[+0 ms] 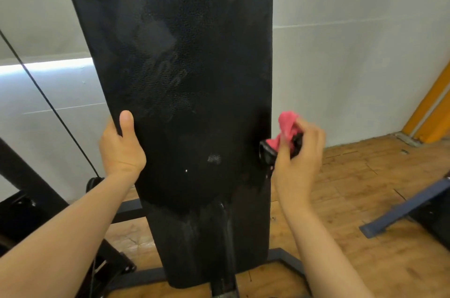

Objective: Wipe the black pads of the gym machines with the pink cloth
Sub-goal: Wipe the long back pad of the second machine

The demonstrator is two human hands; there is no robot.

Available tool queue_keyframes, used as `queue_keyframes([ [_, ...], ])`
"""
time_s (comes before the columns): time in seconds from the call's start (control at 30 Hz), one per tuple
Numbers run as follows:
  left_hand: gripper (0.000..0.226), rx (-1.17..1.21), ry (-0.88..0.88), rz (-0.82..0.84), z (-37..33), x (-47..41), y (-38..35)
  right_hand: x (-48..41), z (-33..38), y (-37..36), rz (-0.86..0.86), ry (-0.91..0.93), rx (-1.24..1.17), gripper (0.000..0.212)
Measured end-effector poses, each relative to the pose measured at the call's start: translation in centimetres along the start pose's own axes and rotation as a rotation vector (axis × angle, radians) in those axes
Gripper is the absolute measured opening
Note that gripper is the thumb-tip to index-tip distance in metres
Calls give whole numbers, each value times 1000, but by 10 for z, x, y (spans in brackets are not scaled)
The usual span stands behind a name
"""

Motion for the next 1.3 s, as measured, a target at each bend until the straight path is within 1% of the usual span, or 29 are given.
queue_keyframes([
  [0.03, 46, -3, 3, -1, 0, 0, 0, -17, 12, -2, -7, 42, -4, 27],
  [0.1, 39, -3, -1, -5, -2, 2, 1, -31, 27, -16, 48, 110, 27, 30],
  [0.17, 42, 1, -12, -9, -4, 2, 1, -22, 23, -30, 79, 95, 97, 34],
  [0.3, 45, 0, -9, -15, -5, 3, 0, 19, 0, -36, 18, 95, 217, 34],
  [0.43, 43, 1, -7, -22, -5, 3, 1, 48, -17, -39, 58, 68, 283, 39],
  [0.6, 39, 45, -15, -9, -2, 1, 0, 61, -26, -40, 64, 73, 274, 42],
  [0.77, 36, 42, -17, -1, -1, 0, -2, 97, -42, -42, 94, -26, 301, 48],
  [0.87, 35, 41, -22, -7, 1, 0, 0, 99, -41, -37, 98, -77, 232, 50],
  [0.93, 40, 50, -39, -2, 0, 0, -1, 85, -33, -28, 62, -80, 155, 49],
  [1.03, 45, 63, -38, 0, 1, -1, -1, 49, -10, -19, -51, -7, 80, 43],
  [1.07, 45, 68, -39, 1, 1, -2, -1, 40, -4, -22, -60, 26, 80, 43],
  [1.17, 47, 71, -62, 7, 0, -2, -1, 37, 0, -38, -16, 110, 179, 46],
  [1.3, 46, 73, -77, 8, 0, -2, 0, 78, -25, -43, 59, 170, 280, 49],
])
Point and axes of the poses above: each hand's wrist, its own x-axis away from the middle knuckle, its own y-axis out of the back of the hand, z = x × y, the point moved 7 cm from there along -x, towards the middle knuckle, and after that the axes turned 8 degrees about x, right-handed, at the moved point
